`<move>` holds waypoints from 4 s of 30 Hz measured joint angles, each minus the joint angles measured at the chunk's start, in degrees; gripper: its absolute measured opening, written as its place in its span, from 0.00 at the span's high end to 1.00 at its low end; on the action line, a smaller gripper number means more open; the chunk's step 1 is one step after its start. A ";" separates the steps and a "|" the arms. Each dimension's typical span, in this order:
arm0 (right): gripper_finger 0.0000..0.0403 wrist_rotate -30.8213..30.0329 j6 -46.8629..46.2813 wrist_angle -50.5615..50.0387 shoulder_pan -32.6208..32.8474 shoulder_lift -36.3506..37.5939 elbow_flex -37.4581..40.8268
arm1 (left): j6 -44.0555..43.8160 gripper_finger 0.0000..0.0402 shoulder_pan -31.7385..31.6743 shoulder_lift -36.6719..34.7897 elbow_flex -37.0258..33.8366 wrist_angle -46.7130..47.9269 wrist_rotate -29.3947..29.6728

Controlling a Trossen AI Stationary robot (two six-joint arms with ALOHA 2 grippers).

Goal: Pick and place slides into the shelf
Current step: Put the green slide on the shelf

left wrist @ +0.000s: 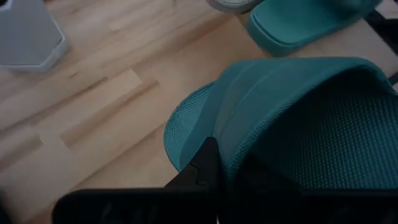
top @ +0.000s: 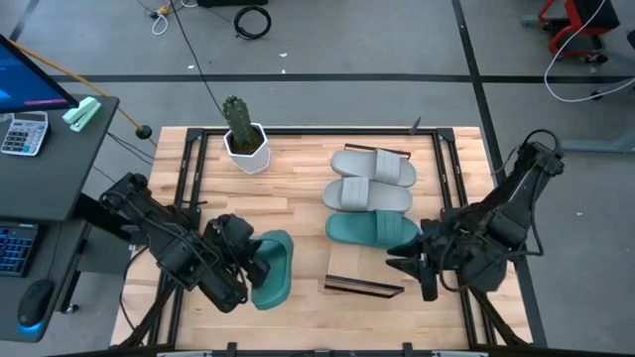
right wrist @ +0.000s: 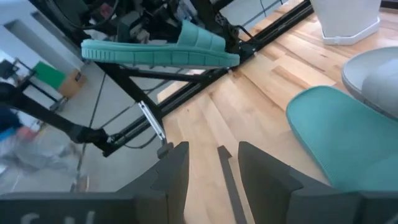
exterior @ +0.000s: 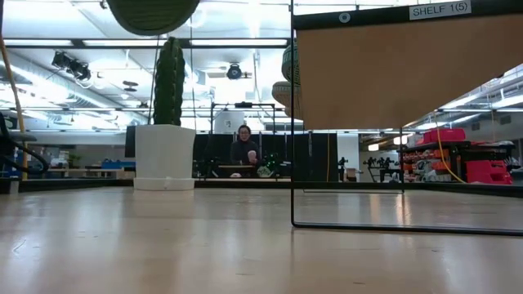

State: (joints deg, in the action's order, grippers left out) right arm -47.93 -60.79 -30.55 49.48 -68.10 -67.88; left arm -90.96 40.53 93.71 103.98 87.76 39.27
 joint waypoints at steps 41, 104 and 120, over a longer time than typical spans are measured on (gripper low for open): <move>0.64 -13.76 -6.59 -16.76 32.61 8.01 0.00 | -18.30 0.97 -13.36 4.52 0.00 -26.33 -11.40; 0.64 -19.18 -8.44 -19.17 32.56 7.78 0.00 | -22.62 0.97 -17.03 16.89 12.87 -20.10 -9.92; 0.64 -20.21 -8.55 -20.26 30.53 7.78 0.00 | -22.71 0.97 -17.96 17.08 12.85 -19.73 -10.54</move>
State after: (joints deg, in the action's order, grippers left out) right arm -68.14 -69.34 -50.81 80.01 -60.31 -67.88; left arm -113.67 22.57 110.79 116.84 68.03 28.73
